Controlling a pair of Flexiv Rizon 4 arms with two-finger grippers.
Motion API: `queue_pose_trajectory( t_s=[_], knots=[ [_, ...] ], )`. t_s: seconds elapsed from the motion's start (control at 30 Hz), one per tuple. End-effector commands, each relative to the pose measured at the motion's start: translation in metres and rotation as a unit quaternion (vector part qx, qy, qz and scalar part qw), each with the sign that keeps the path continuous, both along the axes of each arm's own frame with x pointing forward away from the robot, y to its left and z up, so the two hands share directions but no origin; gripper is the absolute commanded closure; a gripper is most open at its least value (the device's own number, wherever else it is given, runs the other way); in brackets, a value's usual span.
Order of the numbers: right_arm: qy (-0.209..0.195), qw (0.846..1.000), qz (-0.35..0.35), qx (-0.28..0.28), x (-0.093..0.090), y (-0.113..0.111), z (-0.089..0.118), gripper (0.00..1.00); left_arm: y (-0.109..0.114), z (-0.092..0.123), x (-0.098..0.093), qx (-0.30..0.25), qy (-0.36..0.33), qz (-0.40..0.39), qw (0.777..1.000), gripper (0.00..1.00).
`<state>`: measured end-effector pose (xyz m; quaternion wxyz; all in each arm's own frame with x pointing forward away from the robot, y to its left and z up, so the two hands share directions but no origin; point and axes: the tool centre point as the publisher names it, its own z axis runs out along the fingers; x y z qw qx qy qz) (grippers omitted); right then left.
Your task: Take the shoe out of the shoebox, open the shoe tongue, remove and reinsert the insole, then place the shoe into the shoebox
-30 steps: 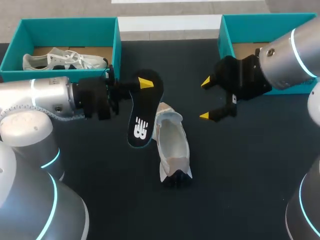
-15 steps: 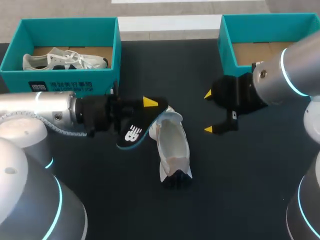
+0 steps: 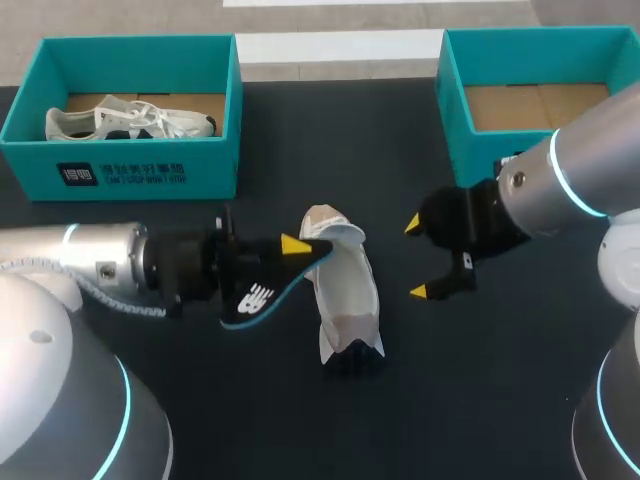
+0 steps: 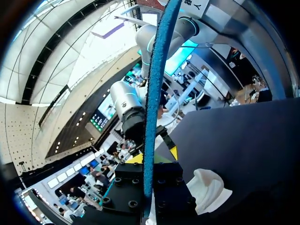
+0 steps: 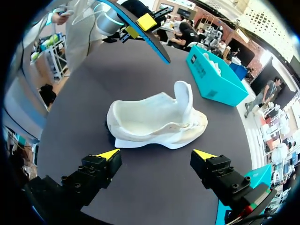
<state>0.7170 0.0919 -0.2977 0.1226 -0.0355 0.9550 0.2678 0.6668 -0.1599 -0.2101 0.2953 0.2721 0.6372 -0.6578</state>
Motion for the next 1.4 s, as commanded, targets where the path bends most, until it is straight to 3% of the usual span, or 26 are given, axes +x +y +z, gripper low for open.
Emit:
queue_pose_trajectory(
  t_s=[0.03, 0.23, 0.67, 0.87, 1.1, 1.4],
  knots=[
    [0.002, 1.0, 0.022, 0.004, 0.007, 0.008, -0.016, 0.0, -0.005, -0.017, -0.009, -0.014, 0.005, 0.006, 1.0, 1.0],
    [-0.004, 1.0, 0.029, 0.01, 0.007, 0.012, -0.025, 0.0, -0.015, -0.032, -0.011, 0.002, 0.012, 0.01, 1.0, 1.0],
    [-0.004, 1.0, 0.029, 0.01, 0.007, 0.012, -0.025, 0.0, -0.015, -0.032, -0.011, 0.002, 0.012, 0.01, 1.0, 1.0],
    [-0.044, 0.998, 0.052, -0.015, 0.018, 0.01, -0.04, 0.0, -0.028, -0.044, -0.012, 0.005, 0.018, 0.0, 1.0, 1.0],
    [-0.029, 0.994, 0.1, -0.015, 0.03, 0.013, -0.058, 0.0, -0.031, -0.053, -0.014, 0.02, 0.014, 0.0, 1.0, 1.0],
    [-0.033, 0.994, 0.101, -0.011, 0.034, 0.021, -0.056, 0.0, -0.032, -0.061, -0.013, 0.026, 0.018, 0.006, 0.999, 1.0]
  ],
)
